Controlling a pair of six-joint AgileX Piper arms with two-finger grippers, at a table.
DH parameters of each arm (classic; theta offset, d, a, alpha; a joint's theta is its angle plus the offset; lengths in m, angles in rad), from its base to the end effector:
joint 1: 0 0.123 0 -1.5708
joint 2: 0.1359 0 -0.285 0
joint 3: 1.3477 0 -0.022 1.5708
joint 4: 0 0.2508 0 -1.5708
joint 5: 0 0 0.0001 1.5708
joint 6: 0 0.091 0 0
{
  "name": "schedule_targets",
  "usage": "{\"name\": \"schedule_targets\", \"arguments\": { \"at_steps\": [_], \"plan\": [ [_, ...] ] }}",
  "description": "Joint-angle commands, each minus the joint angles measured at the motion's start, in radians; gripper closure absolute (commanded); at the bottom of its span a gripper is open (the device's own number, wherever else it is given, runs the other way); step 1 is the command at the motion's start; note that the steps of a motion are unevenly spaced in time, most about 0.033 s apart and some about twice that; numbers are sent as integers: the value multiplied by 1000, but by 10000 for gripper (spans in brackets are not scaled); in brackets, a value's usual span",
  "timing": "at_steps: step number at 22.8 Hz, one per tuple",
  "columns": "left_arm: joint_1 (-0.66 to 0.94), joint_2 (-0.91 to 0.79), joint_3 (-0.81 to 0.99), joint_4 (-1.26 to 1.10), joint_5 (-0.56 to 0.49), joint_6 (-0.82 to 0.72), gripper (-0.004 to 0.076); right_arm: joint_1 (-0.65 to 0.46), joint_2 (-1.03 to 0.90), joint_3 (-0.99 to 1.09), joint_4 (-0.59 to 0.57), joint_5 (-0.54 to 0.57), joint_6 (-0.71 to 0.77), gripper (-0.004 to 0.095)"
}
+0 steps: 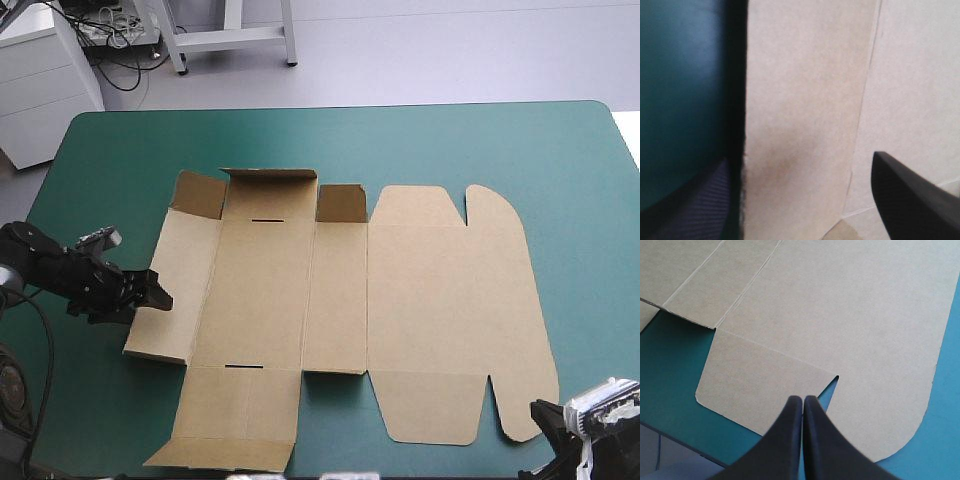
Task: Fold the box
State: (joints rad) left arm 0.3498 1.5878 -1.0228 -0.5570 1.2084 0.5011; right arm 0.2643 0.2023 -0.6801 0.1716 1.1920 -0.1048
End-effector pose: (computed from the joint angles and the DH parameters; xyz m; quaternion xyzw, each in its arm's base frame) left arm 0.2706 0.0508 0.2299 -0.0393 0.9656 -0.2515 0.0531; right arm 0.0002 0.0150 0.3180 -0.1707 0.8709 0.1211 0.4447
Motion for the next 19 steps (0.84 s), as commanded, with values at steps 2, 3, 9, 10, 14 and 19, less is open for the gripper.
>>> {"name": "schedule_targets", "arguments": {
  "at_steps": [2,3,9,10,14,19],
  "plan": [
    [2,-32,25,-179,48,56,181,-4,4,-22,5,-50,-8,916],
    [2,-32,27,-218,55,68,181,-4,4,-22,5,-50,-8,916],
    [-2,-32,27,-302,97,85,199,-4,4,-22,-13,-50,-10,916],
    [-7,-32,27,-284,97,70,219,-4,4,-22,-18,-48,-8,916],
    [-63,-32,27,-219,97,45,416,-4,4,-22,-36,-42,-6,916],
    [-79,-32,27,-117,97,-43,754,-4,4,-22,-40,-36,-6,916]
  ]
}}
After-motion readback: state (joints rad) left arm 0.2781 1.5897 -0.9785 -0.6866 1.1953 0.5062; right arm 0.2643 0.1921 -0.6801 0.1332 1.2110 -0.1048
